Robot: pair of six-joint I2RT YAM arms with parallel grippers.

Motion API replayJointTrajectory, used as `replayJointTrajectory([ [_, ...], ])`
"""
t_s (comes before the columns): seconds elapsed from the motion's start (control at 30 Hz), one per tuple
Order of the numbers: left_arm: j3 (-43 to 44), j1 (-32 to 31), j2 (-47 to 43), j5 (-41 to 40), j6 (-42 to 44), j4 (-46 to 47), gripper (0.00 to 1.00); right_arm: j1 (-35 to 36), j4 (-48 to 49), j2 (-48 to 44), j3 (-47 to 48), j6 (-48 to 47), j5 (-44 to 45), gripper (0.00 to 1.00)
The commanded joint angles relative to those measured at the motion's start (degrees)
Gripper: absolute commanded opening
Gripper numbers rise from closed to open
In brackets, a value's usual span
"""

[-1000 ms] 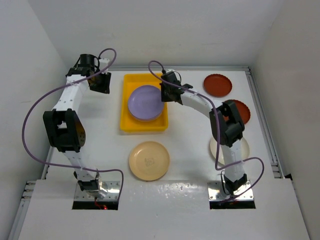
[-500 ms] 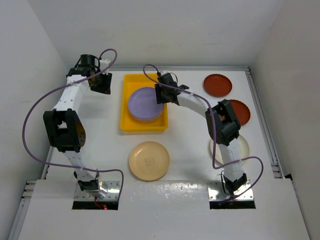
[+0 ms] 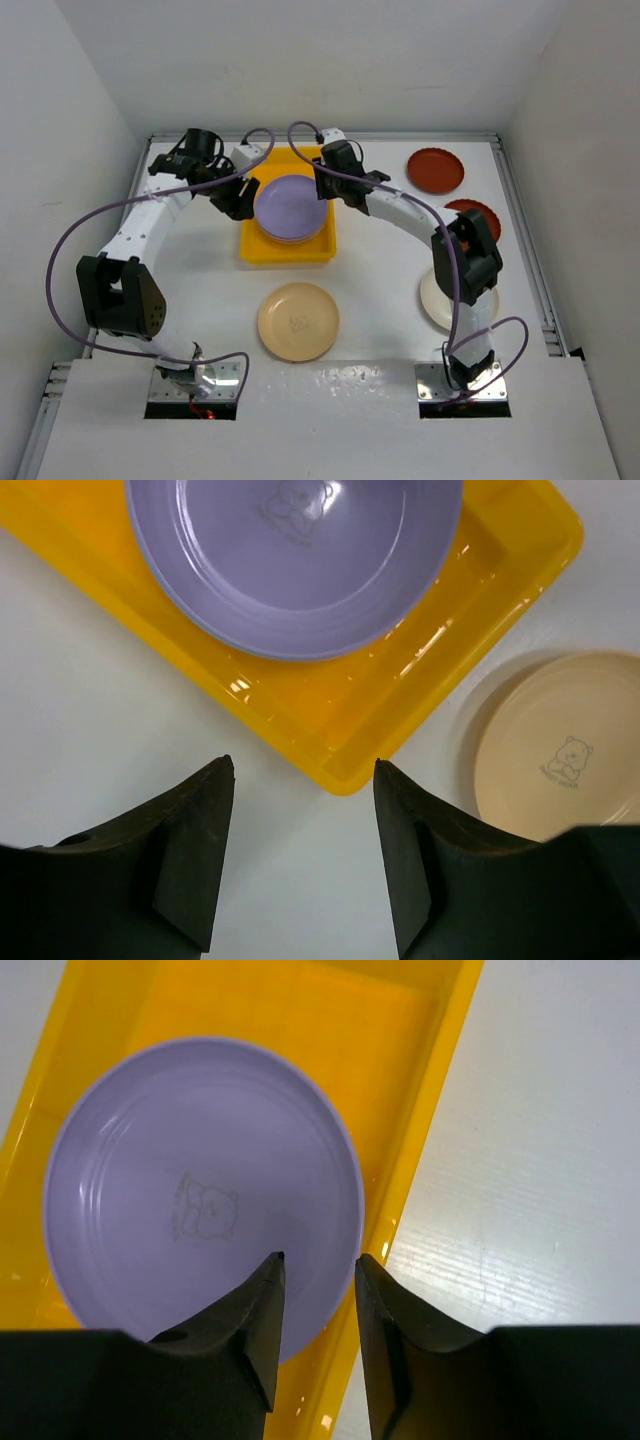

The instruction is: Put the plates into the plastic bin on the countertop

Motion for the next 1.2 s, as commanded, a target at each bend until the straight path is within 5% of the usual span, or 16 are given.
replayJointTrajectory([
  [0.0, -3.0, 0.3, -2.1, 1.5, 1.5, -1.1, 0.60, -0.6, -1.0, 4.0, 4.2, 0.8, 0.3, 0.34],
  [0.37, -7.9, 0.3, -6.0, -1.9, 1.0, -0.6, 0.60, -0.7, 1.1, 12.8, 11.3, 0.0, -1.4, 0.14],
  [0.7, -7.3, 0.3, -4.3, -0.6, 0.5, -0.1, 0.60, -0.5, 2.1, 8.3, 7.2, -1.6, 1.8, 0.16],
  [0.93, -11.8, -9.8, -5.0, 3.1, 4.2, -2.8, 0.60, 1.0, 1.6, -3.6, 2.6, -2.8, 3.5, 0.21],
  [1.03, -17.1, -16.9, -5.7, -3.8, 4.9, -2.8, 0.60, 1.1, 3.3, -13.8, -8.4, -2.5, 4.5, 0.28],
  [1.17, -26.7, -18.4, -8.2, -8.4, 6.1, -2.9, 0.64, 1.5, 7.2, -26.8, -21.7, -2.4, 9.0, 0.39],
])
